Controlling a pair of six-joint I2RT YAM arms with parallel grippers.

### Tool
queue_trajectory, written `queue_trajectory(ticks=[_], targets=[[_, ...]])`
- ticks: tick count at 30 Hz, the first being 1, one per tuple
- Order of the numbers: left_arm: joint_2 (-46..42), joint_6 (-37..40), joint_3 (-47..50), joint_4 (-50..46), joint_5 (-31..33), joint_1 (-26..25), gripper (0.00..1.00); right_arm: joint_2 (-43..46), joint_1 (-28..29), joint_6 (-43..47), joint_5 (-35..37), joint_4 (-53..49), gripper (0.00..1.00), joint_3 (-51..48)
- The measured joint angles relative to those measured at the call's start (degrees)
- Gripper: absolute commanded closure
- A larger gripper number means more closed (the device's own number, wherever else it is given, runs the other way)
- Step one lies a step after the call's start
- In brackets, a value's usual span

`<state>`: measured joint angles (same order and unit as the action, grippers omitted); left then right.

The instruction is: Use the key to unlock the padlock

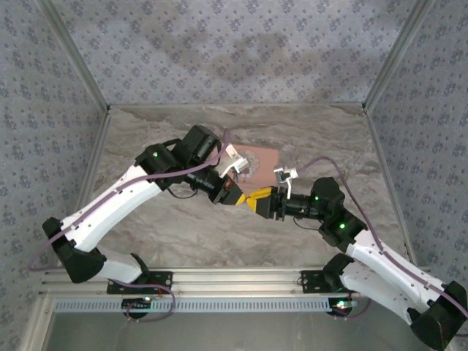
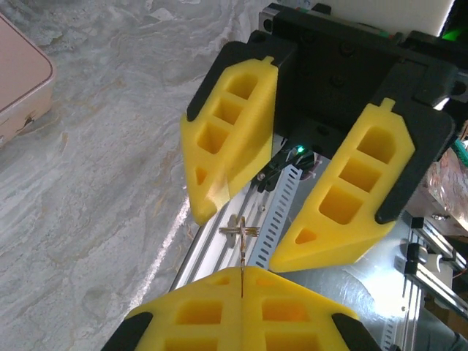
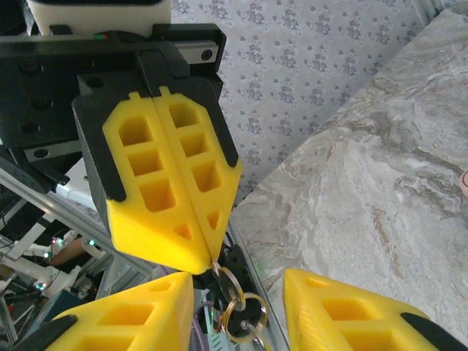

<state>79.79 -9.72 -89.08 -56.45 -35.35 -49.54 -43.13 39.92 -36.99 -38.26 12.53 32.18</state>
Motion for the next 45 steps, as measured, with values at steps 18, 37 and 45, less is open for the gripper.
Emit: queue_trajectory(ticks=[18,37,45], targets=[[-1.4,0.0,1.3,0.2,-1.2,0.4,0.67,0.1,2.8,4.7,2.8,-4.3,1.00,2.1],[-8.9,-23.0,12.2,18.5,-1.4,12.0,0.29,3.0,9.7,18.4,29.7,-19.2,1.00,10.1],[-13.7,-30.4,25.7,33.8,0.7,11.1,0.46,-1.8,9.7,12.0,28.2,-13.0,1.00,9.3]])
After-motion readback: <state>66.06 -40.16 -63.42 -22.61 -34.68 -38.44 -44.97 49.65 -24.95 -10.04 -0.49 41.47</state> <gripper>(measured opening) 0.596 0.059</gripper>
